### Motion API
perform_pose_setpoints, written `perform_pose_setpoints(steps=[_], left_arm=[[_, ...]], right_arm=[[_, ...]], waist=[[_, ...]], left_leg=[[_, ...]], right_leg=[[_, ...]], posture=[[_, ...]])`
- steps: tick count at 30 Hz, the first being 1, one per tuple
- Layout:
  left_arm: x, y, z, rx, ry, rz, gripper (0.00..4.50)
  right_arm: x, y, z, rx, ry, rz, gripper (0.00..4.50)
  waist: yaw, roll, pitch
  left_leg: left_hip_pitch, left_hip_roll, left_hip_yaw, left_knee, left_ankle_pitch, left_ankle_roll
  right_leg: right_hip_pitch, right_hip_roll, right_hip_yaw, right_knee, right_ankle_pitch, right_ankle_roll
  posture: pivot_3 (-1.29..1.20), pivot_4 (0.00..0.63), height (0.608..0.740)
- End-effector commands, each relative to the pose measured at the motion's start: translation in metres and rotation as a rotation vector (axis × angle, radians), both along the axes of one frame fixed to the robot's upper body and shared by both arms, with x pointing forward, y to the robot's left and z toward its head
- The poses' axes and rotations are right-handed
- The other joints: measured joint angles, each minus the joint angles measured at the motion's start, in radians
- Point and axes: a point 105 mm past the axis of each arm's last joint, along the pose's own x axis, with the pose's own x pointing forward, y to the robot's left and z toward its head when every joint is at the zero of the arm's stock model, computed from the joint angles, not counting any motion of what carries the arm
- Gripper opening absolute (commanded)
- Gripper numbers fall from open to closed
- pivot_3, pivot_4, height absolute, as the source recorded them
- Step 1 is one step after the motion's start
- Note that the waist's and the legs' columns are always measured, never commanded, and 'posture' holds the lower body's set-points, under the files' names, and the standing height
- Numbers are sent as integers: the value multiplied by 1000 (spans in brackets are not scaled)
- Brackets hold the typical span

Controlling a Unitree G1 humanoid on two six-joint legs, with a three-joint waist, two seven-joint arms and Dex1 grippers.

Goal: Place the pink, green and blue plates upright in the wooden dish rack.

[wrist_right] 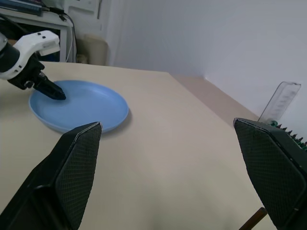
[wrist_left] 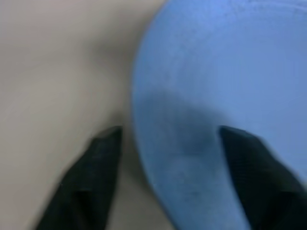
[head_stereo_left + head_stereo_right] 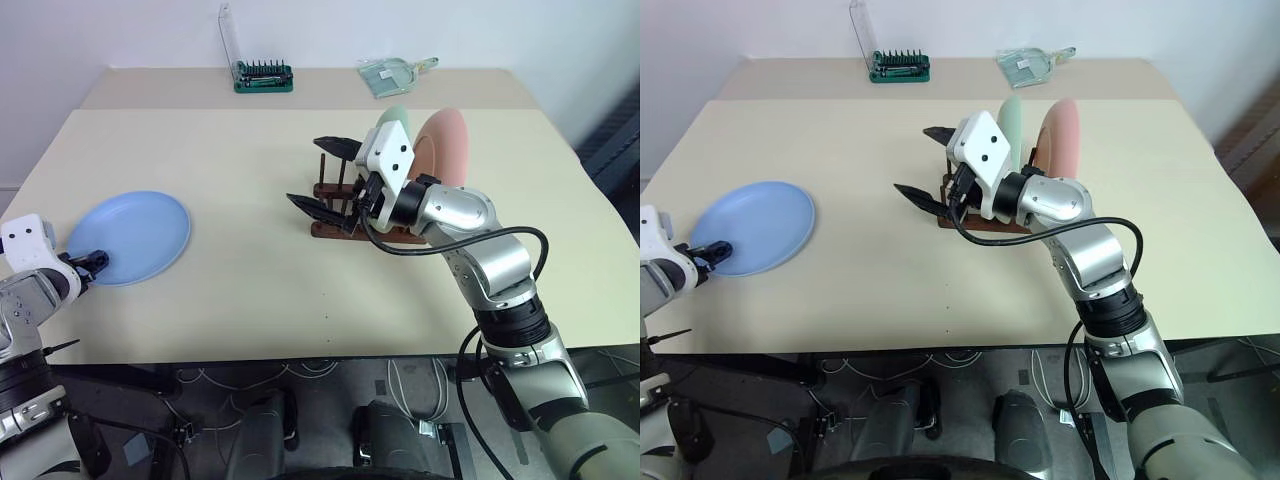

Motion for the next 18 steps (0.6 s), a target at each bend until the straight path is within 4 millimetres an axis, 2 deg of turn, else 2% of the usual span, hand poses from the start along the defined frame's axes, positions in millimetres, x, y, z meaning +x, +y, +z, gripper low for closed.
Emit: perform_pose_setpoints(steps=[1,3,4,9,11,13,16,18], left_arm=[[6,-1,22,30,-88,3,1138],[11,-3,27,29,-117,4,168],[14,-5,31,30,-142,0,72],[41,-27,72,74,-343,-50,72],[57,-44,101,76,-480,-70,72],[63,-53,117,72,-559,-80,72],[73,-95,163,128,-714,-203,72],[77,-116,177,134,-761,-260,72]], right_arm=[[-2,-3,8,23,-39,-8,4500],[-1,-4,9,19,-42,-15,4500],[-1,-5,9,17,-45,-19,4500],[0,-5,10,-3,-69,-36,4500],[1,-4,6,-52,-95,-46,4500],[1,-3,3,-92,-117,-53,4500],[5,0,-1,-189,-214,-87,4500],[7,2,3,-188,-247,-98,4500]], waist=[[0,0,0],[0,-1,0],[0,-1,0],[4,-1,0],[9,-3,0],[6,-6,-1],[1,-6,0],[1,-6,0]], left_leg=[[0,0,0,0,0,0],[0,0,0,0,0,0],[0,0,0,0,0,0],[0,0,0,0,0,0],[0,0,0,0,0,0],[-1,-1,0,1,0,0],[-1,-1,0,0,0,0],[-1,0,0,0,1,0]], right_leg=[[0,0,0,0,0,0],[0,0,0,1,0,0],[0,0,0,1,0,0],[0,0,0,1,0,0],[1,0,0,1,0,0],[0,0,0,1,0,0],[0,0,0,0,0,0],[0,0,0,1,0,0]], posture=[[0,150,736],[0,150,736],[0,150,736],[0,150,736],[0,150,736],[0,150,736],[0,150,736],[0,150,736]])
